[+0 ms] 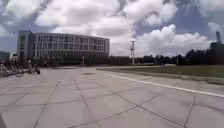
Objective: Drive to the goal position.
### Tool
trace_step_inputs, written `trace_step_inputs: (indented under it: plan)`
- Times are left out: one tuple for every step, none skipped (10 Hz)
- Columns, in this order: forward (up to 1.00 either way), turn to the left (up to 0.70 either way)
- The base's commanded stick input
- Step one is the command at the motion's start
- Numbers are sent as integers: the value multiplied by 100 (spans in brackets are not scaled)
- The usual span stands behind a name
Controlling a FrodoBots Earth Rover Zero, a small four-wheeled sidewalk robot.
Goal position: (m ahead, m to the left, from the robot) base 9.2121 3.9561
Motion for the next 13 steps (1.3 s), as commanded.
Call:
trace_step_inputs:
  plan:
    - [0, 0]
    - [0, 0]
    - [0, 0]
    - [9, 0]
    - [80, 0]
    - [100, 0]
    - [100, 15]
    - [100, 35]
    - [100, 38]
    - [100, 40]
    - [100, 40]
    - [100, 40]
    - [100, 40]
